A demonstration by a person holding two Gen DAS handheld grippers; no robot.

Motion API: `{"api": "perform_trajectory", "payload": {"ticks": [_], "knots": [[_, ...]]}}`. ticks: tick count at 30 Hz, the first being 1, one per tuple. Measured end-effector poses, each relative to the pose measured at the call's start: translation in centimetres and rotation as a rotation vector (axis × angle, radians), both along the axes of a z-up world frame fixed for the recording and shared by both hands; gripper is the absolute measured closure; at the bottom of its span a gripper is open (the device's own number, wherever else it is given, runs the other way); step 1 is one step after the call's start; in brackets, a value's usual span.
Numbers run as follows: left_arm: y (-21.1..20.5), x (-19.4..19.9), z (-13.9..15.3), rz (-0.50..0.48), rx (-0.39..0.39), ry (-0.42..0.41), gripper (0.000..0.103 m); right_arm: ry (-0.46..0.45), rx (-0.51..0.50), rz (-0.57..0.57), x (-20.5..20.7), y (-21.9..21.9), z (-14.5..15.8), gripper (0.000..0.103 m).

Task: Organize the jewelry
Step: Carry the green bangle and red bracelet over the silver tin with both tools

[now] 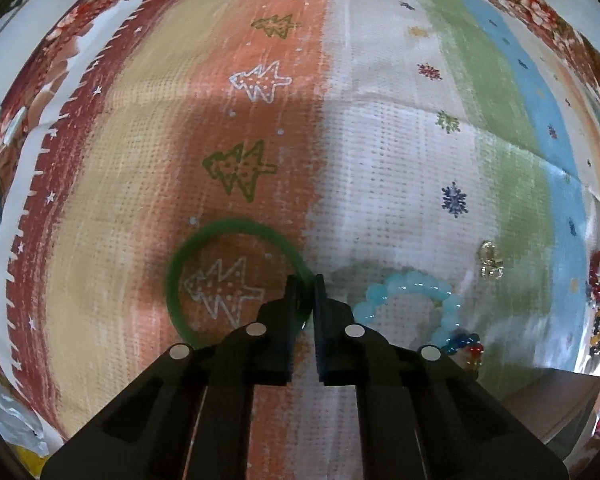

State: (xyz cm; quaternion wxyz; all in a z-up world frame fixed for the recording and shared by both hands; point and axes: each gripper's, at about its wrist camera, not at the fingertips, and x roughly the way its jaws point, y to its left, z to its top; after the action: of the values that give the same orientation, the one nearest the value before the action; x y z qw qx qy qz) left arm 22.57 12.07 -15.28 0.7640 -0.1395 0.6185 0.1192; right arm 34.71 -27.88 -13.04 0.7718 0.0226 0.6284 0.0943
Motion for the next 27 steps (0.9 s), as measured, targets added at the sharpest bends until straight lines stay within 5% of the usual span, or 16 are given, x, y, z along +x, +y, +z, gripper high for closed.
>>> {"api": "perform_trajectory", "payload": {"ticks": [11, 27], "knots": [[1.7, -2.4, 3.4, 0.003, -0.063, -0.1, 0.096, -0.091, 0.082, 0.033, -1.5, 0.8, 4.2, 0.088], [-2.2, -3.8, 8.2, -0.034, -0.099, -0.253, 0.096, -0.234, 0.147, 0.132, -7.1, 4.6, 10.0, 0.088]]}}
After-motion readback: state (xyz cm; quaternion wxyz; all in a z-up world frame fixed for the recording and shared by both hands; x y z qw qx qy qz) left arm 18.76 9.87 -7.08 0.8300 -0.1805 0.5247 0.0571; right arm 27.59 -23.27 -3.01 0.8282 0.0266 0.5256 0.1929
